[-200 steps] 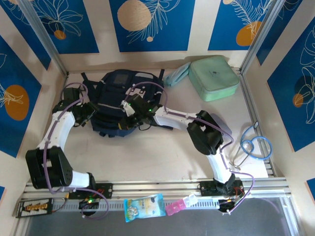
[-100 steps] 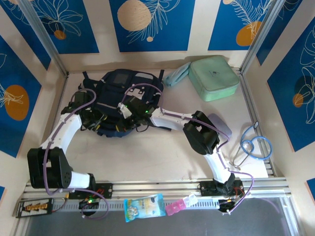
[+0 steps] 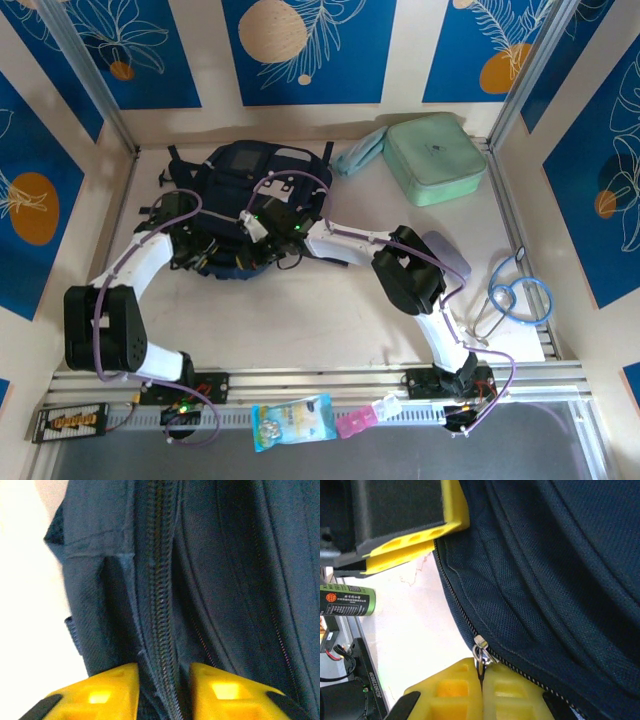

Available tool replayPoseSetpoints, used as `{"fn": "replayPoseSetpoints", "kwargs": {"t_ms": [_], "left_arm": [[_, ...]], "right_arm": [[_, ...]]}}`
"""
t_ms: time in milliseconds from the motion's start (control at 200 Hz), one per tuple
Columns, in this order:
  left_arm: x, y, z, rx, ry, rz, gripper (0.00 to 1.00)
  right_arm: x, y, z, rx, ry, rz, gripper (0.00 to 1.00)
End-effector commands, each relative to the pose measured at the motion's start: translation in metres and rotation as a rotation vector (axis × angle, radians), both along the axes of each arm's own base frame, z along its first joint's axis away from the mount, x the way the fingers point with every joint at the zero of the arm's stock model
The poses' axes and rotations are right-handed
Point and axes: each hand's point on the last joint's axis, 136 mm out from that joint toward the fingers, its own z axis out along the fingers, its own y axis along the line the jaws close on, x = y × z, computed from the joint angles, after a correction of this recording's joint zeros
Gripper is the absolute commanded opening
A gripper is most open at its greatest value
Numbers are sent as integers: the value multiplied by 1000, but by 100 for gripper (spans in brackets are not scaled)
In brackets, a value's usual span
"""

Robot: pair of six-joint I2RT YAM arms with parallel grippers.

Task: Pack the student bag
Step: Zip the student bag at the top-center of the table.

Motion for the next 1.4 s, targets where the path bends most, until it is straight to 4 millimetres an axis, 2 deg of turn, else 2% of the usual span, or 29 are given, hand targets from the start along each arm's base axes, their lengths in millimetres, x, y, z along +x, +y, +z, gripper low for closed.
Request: {"fn": "replayPoseSetpoints", "kwargs": {"t_ms": [0,125,220,415,560,805,1105,1285,1390], "left_arm": [[9,-2,-3,1,-20,-7,23],[13,-1,-1,13,-25,-15,9],[14,1,2,30,-34,-20,0],[16,7,14,64,-63,-22,0],[15,9,21,78,-74,-29,0],[9,1,25,57,-77,-99,0],[-14,-4,26,74,-24,-231,0],[-21,-22,27,-5,-25,-345,0],[-29,-24,24,-9,-3,-372,0]], "right_arm": [[-7,-2,12,-23,-32,25,0],[-9,-19,12,-88,-51,-10,0],[-4,-40,9,-168,-91,-79,0],[13,-93,1,-299,-176,-286,0],[26,-125,-10,-342,-150,-390,0],[61,-150,-20,-328,-87,-473,0],[108,-191,-29,-340,-62,-562,0],[130,-213,-29,-347,-77,-601,0],[140,-225,-31,-355,-65,-630,0]]}}
